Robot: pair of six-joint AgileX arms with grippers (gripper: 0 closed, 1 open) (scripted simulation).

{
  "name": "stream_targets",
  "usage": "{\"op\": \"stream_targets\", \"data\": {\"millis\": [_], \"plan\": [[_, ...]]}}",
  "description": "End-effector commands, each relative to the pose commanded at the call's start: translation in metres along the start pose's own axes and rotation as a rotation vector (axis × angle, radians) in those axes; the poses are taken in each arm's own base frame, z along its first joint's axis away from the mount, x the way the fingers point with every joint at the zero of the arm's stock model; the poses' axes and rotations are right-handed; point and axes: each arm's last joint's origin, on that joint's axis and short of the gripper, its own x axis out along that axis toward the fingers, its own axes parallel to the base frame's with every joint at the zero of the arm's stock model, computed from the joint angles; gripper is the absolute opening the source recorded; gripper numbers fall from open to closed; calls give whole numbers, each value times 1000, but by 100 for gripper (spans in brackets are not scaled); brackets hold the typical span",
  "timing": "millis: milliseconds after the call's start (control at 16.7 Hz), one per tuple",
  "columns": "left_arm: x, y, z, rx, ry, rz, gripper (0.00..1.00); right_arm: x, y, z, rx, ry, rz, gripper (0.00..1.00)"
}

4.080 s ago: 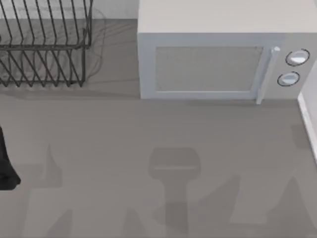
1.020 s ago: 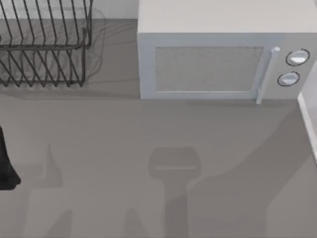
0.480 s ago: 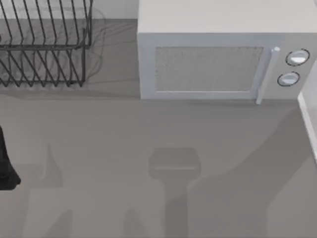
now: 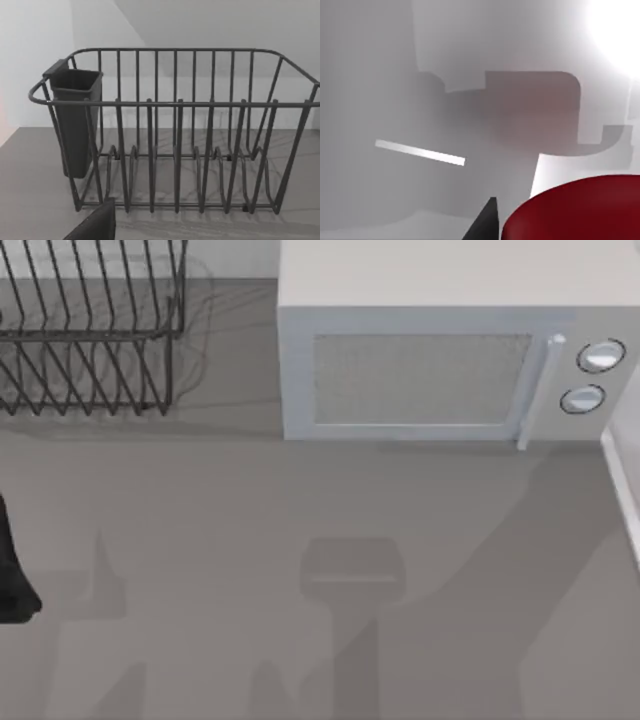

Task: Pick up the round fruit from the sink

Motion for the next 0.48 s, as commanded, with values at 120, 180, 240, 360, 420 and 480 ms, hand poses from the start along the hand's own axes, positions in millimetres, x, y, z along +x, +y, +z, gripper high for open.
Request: {"op": "stream_targets", "data": {"millis": [120, 180, 240, 360, 420, 480], "plan": [[0, 0, 0, 0, 0, 0, 100, -34, -2, 9, 0, 9, 2, 0], [0, 0, 0, 0, 0, 0, 100, -54, -3, 11, 0, 18, 5, 0], [0, 0, 0, 0, 0, 0, 100, -75, -3, 13, 1, 28, 7, 0], [0, 0, 0, 0, 0, 0, 100, -117, -2, 11, 1, 43, 11, 0], [0, 0, 0, 0, 0, 0, 100, -138, -1, 8, 1, 44, 11, 0], [0, 0, 0, 0, 0, 0, 100, -157, 1, 6, 1, 40, 10, 0]]}}
